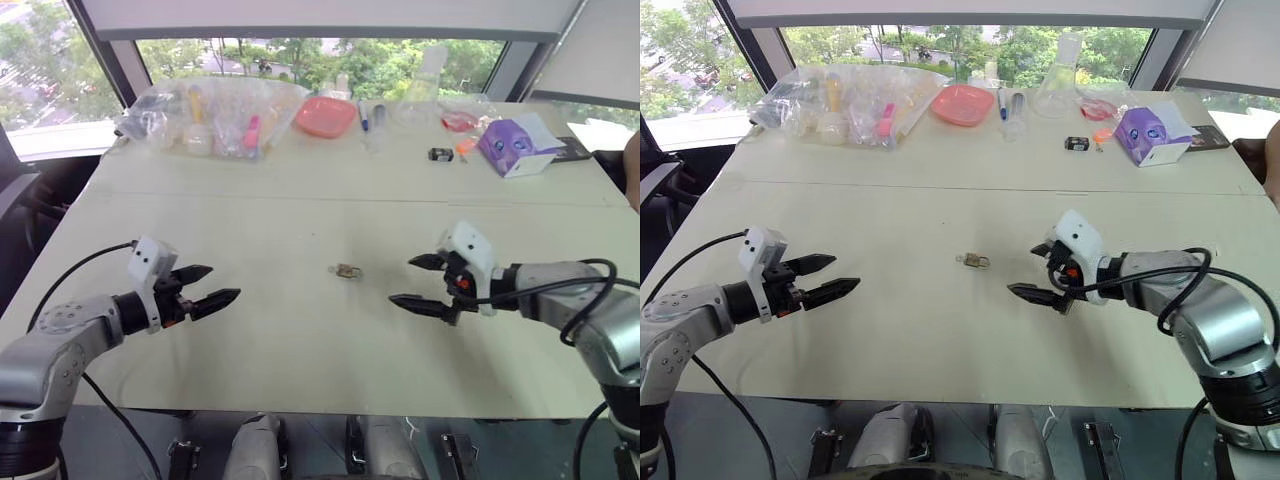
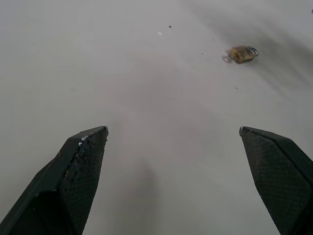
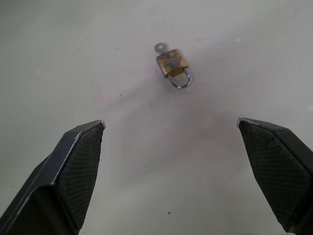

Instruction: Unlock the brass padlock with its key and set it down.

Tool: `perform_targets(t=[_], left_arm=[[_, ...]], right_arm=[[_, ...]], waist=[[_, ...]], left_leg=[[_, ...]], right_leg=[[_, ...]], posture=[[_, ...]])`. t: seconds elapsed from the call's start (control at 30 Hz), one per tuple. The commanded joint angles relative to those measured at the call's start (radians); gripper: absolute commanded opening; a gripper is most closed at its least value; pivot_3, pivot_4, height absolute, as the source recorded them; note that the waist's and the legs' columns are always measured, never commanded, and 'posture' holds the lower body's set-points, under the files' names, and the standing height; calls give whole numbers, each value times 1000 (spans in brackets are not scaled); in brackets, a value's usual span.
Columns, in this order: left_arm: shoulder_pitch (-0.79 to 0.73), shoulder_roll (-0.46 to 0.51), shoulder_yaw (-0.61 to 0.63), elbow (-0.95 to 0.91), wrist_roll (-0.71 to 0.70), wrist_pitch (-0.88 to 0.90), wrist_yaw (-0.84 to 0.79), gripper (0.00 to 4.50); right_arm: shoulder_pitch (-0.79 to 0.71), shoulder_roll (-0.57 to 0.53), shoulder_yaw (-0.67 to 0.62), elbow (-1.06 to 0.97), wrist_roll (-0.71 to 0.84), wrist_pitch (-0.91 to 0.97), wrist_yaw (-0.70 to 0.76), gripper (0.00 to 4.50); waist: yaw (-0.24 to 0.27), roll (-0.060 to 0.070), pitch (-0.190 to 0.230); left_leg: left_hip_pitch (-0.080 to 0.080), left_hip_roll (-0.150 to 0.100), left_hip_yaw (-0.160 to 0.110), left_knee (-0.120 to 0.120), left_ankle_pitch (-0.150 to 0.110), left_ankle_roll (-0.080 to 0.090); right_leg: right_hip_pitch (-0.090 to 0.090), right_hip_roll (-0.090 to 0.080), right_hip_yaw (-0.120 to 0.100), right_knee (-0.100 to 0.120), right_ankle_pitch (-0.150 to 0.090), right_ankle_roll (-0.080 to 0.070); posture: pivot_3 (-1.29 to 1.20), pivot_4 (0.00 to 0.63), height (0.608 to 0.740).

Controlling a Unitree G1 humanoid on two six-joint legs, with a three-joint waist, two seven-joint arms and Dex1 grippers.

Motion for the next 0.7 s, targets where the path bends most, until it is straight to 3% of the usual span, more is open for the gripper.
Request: perform_targets(t=[0.03, 0.3, 0.7], left_arm=[[-31, 19, 25, 9, 5, -21, -5, 4461], [-76, 9, 8, 31, 29, -46, 1, 4461], [-23, 5, 30, 21, 19, -34, -8, 4461]], right_arm=[[-20, 32, 0, -4, -18, -39, -21, 4500], [-59, 90, 9, 87, -67, -89, -57, 4500], [-66, 113, 40, 110, -113, -130, -53, 4500]], waist=[[0, 0, 0], [1, 0, 0], [0, 0, 0]], left_leg=[[0, 0, 0, 0, 0, 0], [0, -1, 0, 0, 1, -2], [0, 0, 1, 0, 3, -4]], right_leg=[[0, 0, 0, 0, 0, 0], [0, 1, 0, 0, 1, 1], [0, 1, 0, 1, 1, 2]], posture=[[0, 150, 740], [0, 150, 740], [0, 150, 740]])
